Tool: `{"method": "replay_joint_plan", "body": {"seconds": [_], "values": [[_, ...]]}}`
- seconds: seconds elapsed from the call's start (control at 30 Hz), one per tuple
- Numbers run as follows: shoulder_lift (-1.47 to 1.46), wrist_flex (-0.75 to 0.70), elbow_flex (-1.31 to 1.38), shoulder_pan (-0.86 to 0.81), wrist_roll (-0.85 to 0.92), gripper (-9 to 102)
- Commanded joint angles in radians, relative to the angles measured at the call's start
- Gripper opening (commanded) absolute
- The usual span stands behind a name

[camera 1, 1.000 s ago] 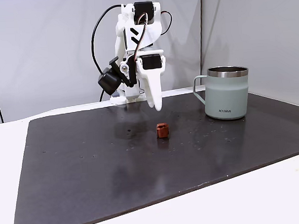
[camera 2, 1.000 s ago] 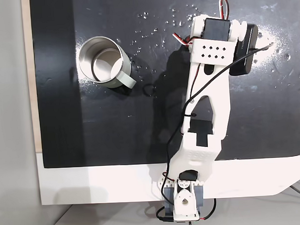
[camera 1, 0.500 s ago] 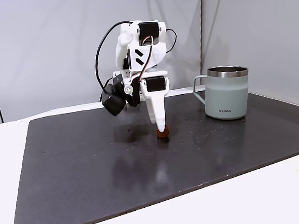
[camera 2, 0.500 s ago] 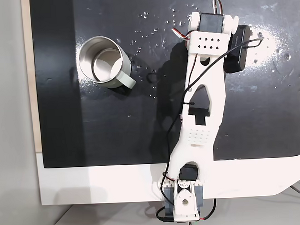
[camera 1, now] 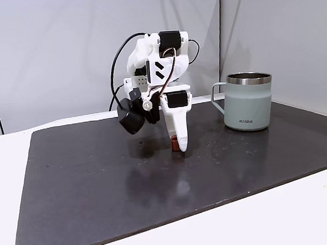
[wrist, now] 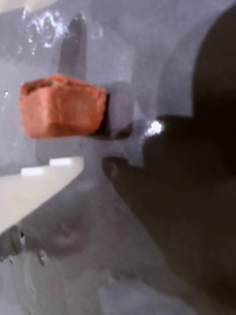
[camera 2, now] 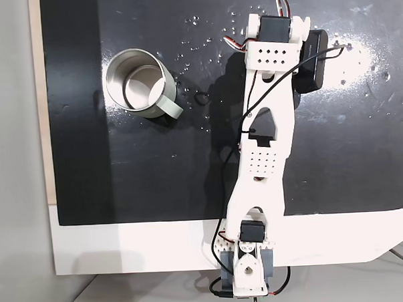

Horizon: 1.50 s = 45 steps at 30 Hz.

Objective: Grasp a cube and put it in the cup.

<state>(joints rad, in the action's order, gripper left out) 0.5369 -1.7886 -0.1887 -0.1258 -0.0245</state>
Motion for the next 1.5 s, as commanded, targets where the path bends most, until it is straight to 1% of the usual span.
{"method": "replay_joint_plan", "body": {"seconds": [0.0,0.1,0.2,0.27,0.33,0.4,0.47,0.73,0.87,1.47], "values": [[0.012,-0.011,0.052,0.005,-0.002,33],[0.008,-0.011,0.052,0.002,-0.002,32],[0.006,-0.011,0.052,-0.002,0.0,28],[0.005,-0.011,0.052,-0.005,0.0,22],[0.005,-0.011,0.052,-0.009,-0.003,11],[0.002,-0.012,0.052,-0.014,-0.006,5],[0.0,-0.012,0.052,-0.017,-0.006,2],[0.017,-0.014,0.049,-0.023,-0.008,0],[0.078,-0.014,0.026,-0.017,-0.017,0],[0.698,-0.015,-0.333,0.06,-0.043,1]]}}
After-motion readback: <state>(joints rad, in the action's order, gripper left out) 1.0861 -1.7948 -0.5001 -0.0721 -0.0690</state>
